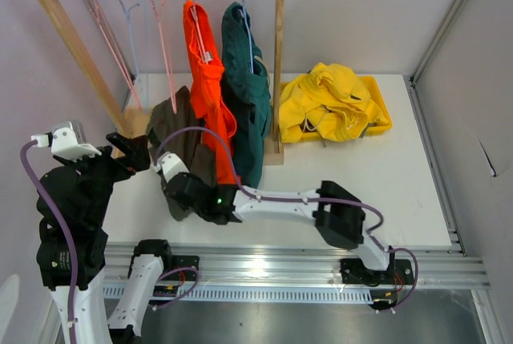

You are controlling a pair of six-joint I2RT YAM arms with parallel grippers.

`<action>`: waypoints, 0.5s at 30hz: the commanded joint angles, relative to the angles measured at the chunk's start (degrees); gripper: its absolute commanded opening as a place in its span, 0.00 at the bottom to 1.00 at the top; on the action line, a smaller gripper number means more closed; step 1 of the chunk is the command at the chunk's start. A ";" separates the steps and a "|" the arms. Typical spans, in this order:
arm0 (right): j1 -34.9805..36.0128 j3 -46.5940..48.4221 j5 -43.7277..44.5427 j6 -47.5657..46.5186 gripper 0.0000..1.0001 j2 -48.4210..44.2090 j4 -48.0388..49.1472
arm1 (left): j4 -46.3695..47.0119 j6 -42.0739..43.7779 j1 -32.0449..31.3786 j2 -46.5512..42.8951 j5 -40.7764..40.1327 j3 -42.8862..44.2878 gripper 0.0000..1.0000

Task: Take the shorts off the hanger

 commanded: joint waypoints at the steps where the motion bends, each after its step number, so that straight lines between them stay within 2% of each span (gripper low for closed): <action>1: 5.27 -3.12 6.26 -4.11 0.00 -13.71 3.87 | 0.90 0.73 -0.13 -0.22 -1.66 -0.27 0.99; 8: 12.65 -4.37 18.74 -13.16 0.00 -28.83 6.32 | 1.16 0.11 -0.13 -0.04 -2.28 -1.07 0.99; 11: 13.80 -1.30 23.05 -20.10 0.00 -33.59 7.56 | 1.60 -0.24 -0.13 -0.04 -2.02 -1.51 0.99; 15: 13.19 5.72 27.53 -34.75 0.00 -36.24 12.19 | 1.95 -0.68 -0.13 0.05 -1.67 -1.60 0.99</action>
